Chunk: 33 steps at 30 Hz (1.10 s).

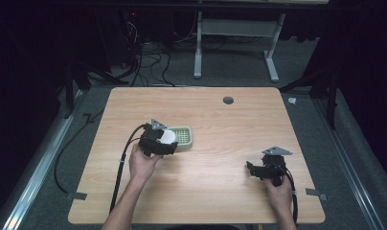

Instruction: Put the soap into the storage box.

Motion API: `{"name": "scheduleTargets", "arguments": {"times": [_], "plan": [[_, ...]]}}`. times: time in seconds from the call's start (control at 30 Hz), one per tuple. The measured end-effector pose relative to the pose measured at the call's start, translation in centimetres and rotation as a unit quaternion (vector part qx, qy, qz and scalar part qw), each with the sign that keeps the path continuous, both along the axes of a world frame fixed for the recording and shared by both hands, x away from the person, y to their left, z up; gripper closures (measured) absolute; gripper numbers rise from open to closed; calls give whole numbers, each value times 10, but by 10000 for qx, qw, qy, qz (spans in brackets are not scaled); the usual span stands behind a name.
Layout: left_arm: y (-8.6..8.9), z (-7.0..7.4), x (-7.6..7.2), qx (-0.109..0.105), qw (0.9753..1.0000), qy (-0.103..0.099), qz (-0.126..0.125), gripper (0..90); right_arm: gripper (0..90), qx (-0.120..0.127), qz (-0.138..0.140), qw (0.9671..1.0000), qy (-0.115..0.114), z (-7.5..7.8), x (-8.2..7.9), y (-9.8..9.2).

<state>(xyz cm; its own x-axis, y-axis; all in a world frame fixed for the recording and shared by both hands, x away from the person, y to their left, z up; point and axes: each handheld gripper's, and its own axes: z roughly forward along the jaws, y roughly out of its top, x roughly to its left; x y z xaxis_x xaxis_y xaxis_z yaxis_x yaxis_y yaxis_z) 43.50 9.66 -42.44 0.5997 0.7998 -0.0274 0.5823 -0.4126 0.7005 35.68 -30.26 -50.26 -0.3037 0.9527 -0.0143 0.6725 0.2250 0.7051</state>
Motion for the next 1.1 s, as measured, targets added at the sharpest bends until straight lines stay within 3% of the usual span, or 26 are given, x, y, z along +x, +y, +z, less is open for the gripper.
{"name": "scheduleTargets", "arguments": {"times": [0.13,0.23,0.33,0.63,0.8,1.1], "plan": [[-5,-1,7,14,10000,28,-20,238,156,0,1,10000,0,0,0,0],[-5,-3,14,-117,9999,99,-9,238,156,-1,1,10000,0,0,0,0],[-6,-5,19,29,9999,110,31,238,156,-1,2,10000,-1,0,0,0],[-9,-17,36,18,9996,154,225,238,156,5,-6,10000,7,0,0,0],[-12,-27,43,144,9993,197,298,238,156,4,-5,10000,7,0,0,0],[-14,-37,50,135,9990,229,370,238,155,3,-6,10000,6,0,0,0]]}}
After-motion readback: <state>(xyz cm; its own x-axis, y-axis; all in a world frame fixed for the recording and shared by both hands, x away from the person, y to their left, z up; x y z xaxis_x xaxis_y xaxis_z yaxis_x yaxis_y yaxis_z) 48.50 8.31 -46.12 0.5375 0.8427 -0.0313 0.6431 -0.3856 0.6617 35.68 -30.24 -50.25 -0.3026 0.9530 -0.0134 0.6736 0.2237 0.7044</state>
